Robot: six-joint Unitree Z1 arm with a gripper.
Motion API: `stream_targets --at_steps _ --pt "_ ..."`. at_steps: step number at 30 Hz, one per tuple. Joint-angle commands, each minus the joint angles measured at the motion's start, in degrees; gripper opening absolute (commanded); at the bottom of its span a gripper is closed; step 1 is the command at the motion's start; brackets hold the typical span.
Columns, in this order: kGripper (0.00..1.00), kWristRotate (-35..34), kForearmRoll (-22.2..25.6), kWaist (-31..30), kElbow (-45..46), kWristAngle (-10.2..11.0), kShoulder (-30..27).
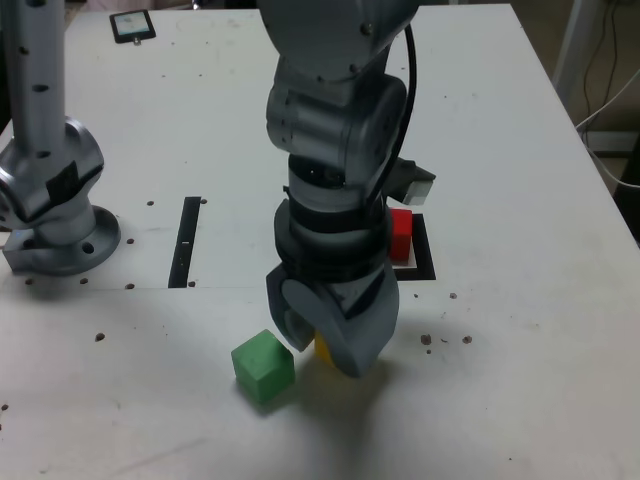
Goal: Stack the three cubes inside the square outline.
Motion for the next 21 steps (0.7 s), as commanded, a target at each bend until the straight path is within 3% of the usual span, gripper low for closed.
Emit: stream_targets --at_steps 1,6,11,21 --pt "0.24 0.07 1.78 0.23 -1.45 0.87 -1.15" --pt "0.24 0.71 9.74 2.69 -7.95 3.33 -3.76" --pt "0.24 2.88 15.78 8.20 -13.39 3.09 -5.30" --pt "0.24 3.74 16.36 21.16 -14.69 2.61 -3.49"
